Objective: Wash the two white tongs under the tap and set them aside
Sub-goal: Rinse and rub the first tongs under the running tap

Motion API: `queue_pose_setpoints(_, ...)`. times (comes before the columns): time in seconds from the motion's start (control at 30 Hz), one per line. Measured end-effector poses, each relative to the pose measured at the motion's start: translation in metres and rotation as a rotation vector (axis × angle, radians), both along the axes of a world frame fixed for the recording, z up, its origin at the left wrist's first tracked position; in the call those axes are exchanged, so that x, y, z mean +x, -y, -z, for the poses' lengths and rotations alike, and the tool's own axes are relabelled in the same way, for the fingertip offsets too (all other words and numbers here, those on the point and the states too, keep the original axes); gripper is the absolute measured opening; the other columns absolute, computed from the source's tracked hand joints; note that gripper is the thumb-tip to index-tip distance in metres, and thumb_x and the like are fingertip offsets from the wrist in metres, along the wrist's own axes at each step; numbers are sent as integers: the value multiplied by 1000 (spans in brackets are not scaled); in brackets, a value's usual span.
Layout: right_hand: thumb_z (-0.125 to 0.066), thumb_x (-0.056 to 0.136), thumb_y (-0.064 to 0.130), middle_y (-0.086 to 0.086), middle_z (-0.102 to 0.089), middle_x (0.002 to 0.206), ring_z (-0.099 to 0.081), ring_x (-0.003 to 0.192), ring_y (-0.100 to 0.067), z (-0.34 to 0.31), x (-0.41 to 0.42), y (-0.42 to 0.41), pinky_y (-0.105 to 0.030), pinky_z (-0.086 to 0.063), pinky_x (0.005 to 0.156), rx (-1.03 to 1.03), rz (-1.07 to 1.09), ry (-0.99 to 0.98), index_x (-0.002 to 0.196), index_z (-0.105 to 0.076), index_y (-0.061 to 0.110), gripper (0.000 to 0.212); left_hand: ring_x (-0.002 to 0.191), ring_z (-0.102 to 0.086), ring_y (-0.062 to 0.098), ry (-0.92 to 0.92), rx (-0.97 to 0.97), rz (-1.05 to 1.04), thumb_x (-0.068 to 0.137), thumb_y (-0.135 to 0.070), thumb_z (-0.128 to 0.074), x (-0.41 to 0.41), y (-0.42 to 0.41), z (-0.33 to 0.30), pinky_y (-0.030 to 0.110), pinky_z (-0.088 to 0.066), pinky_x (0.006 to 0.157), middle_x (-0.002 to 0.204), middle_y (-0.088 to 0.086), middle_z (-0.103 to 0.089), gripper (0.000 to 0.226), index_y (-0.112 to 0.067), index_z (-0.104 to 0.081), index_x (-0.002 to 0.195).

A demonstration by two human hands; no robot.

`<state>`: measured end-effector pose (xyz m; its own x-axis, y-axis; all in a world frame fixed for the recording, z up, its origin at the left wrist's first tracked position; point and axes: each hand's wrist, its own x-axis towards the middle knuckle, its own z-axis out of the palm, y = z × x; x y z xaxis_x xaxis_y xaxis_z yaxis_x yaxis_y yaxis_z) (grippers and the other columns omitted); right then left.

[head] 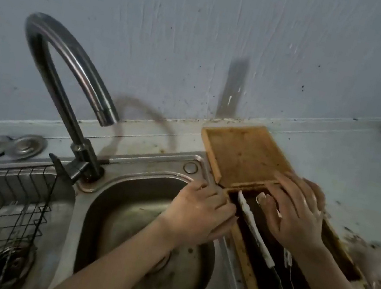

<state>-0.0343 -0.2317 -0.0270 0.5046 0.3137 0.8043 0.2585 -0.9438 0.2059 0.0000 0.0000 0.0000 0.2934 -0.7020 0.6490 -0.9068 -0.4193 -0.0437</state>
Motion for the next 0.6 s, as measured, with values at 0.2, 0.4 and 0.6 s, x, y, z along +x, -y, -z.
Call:
queue_pose_setpoints(0.2,-49,88,23,-11,-63,117,-50,112,-26,29,-28,-1,-46,-33,98,183,307,-381,115,-55,13,29,79,-65,14,-138,359,-52,81,-35,-53,-6,20,31,27,-49,72,82,-8,-70,22,-24,-70,89)
queue_pose_setpoints(0.4,-61,83,29,-8,-65,99,-58,96,-29,32,-49,2,-48,-43,87,279,623,-682,103,-62,13,25,117,-53,19,-325,534,-46,92,-37,-39,-14,31,52,36,-40,96,126,-4,-61,38,-23,-54,125)
queue_pose_setpoints(0.6,-50,92,28,3,-57,68,-53,60,-14,23,-51,5,-32,-45,61,398,636,-793,80,-59,16,19,117,-52,22,-378,538,-79,90,-37,-43,-9,36,52,39,-37,94,126,-2,-61,41,-22,-52,128)
